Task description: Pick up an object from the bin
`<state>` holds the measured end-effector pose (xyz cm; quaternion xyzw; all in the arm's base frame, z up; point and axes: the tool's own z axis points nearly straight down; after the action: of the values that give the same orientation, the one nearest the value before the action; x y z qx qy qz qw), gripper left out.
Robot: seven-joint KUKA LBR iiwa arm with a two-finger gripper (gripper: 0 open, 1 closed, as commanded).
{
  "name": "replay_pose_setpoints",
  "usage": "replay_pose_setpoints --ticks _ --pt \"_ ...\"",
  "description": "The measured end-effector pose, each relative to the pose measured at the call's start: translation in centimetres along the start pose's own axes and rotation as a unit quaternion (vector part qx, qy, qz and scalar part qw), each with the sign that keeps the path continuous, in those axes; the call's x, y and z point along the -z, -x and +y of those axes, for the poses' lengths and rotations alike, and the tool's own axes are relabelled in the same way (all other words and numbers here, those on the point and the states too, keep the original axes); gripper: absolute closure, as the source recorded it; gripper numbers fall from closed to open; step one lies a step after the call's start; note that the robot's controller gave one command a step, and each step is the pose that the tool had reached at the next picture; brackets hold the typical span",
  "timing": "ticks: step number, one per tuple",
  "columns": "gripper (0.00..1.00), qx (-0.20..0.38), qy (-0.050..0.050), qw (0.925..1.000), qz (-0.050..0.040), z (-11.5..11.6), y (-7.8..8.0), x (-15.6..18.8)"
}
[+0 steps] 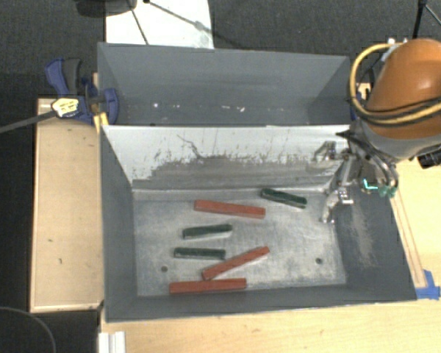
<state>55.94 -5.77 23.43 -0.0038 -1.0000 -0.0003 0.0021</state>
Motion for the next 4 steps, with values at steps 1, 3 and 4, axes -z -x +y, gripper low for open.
replay_pose_setpoints --ticks 1,3,4 --pt "0.00 0.001 0.000 1.0000 -0.0040 0.0 0.2 0.4" --pt "0.00 -0.052 0.000 0.9986 -0.0035 1.4 2.9 -8.2" --pt "1.00 -0.135 0.000 0.9908 -0.0050 4.1 2.7 -15.6"
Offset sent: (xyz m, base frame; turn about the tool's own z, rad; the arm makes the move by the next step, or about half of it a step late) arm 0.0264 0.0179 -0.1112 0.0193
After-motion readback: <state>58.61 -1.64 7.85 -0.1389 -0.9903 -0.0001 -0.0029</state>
